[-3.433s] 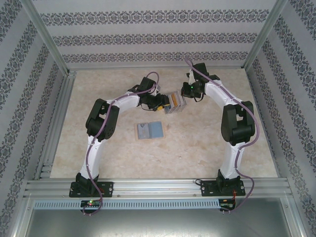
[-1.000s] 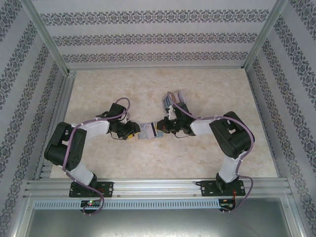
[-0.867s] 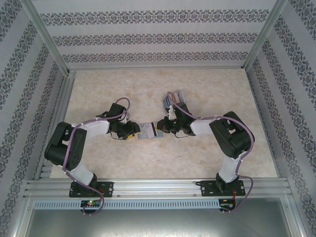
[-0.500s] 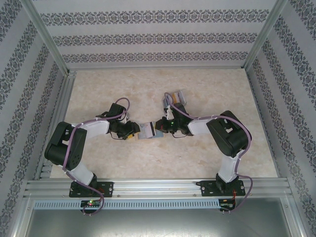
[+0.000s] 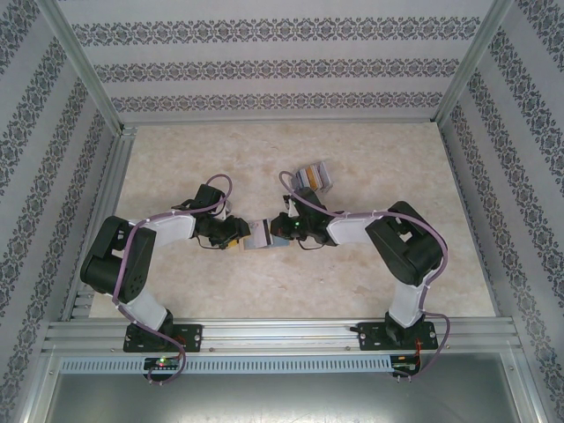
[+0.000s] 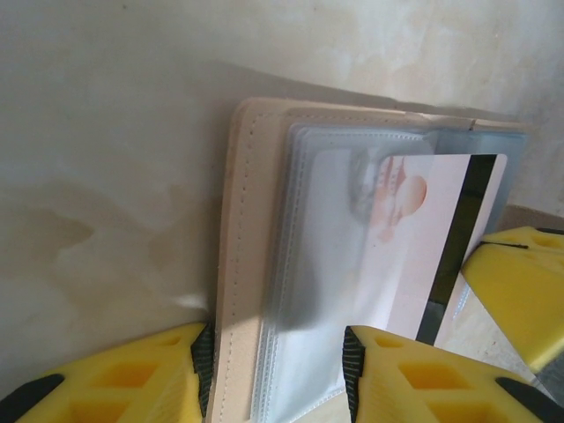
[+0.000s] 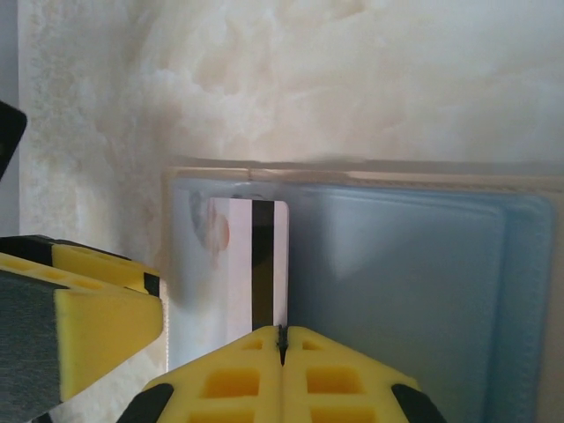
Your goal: Put the credit cards into the card holder
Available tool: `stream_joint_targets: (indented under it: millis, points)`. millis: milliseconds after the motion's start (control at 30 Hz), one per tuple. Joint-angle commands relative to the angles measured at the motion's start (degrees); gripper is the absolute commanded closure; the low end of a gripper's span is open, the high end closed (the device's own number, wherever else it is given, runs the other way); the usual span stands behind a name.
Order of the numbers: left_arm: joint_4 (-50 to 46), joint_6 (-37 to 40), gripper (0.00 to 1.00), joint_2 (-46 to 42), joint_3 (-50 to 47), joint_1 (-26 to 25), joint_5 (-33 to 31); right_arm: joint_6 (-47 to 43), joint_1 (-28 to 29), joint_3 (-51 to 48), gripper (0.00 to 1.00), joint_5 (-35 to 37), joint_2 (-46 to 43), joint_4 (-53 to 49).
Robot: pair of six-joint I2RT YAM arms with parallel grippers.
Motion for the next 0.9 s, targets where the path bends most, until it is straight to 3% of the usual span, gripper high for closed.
stream_joint_targets:
  millis: [0,867]
  points:
    - [2.29,-0.69,0.55,0.95,-1.33,0.45,1.15,-2.87,1.38,2.16,1.00,4.95,-1.72,-3.48]
    - [1.99,-0.81,0.55,0.78,-0.35,0.44,1.17,-1.96,4.46,5.18,1.00,3.87,2.11,-2.53]
